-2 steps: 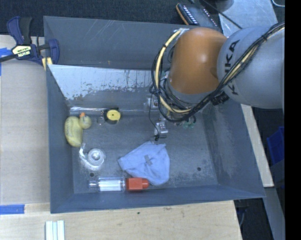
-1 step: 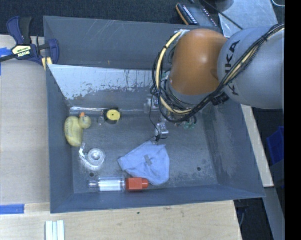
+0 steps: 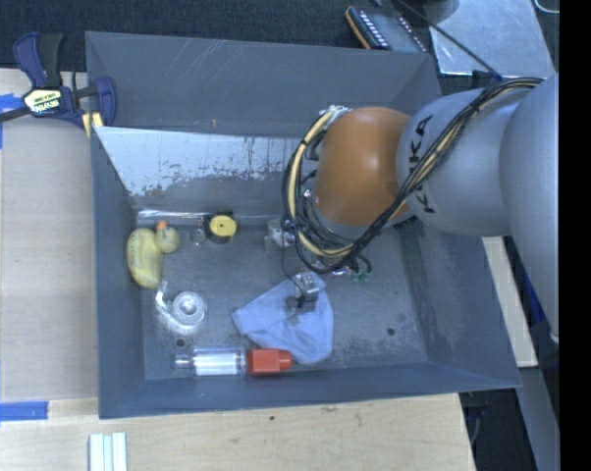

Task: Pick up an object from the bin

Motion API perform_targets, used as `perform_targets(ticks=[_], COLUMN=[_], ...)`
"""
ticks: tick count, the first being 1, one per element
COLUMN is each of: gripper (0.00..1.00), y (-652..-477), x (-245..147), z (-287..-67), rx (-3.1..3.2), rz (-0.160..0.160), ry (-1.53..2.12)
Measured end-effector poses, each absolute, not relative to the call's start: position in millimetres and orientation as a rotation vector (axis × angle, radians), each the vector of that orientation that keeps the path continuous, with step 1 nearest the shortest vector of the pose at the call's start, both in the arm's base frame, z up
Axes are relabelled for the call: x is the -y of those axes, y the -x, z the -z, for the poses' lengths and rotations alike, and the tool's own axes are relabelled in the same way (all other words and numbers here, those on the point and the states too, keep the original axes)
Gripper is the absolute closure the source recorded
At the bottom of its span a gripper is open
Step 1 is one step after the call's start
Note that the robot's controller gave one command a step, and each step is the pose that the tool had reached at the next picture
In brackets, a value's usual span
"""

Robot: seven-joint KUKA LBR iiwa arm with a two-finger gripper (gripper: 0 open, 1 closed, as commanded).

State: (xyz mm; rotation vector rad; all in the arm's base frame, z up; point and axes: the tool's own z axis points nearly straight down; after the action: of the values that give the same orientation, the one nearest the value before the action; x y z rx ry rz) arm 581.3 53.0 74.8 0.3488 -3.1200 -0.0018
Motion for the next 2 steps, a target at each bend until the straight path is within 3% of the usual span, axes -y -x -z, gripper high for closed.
perform_targets(ticks=[1, 2], gripper=[0.0, 0.0], y=[-558.3, -559.3], x=[6, -10], z=[-101, -75], rx=[3.138, 3.14], rz=[0.001, 0.001], ry=[-0.115, 0.055])
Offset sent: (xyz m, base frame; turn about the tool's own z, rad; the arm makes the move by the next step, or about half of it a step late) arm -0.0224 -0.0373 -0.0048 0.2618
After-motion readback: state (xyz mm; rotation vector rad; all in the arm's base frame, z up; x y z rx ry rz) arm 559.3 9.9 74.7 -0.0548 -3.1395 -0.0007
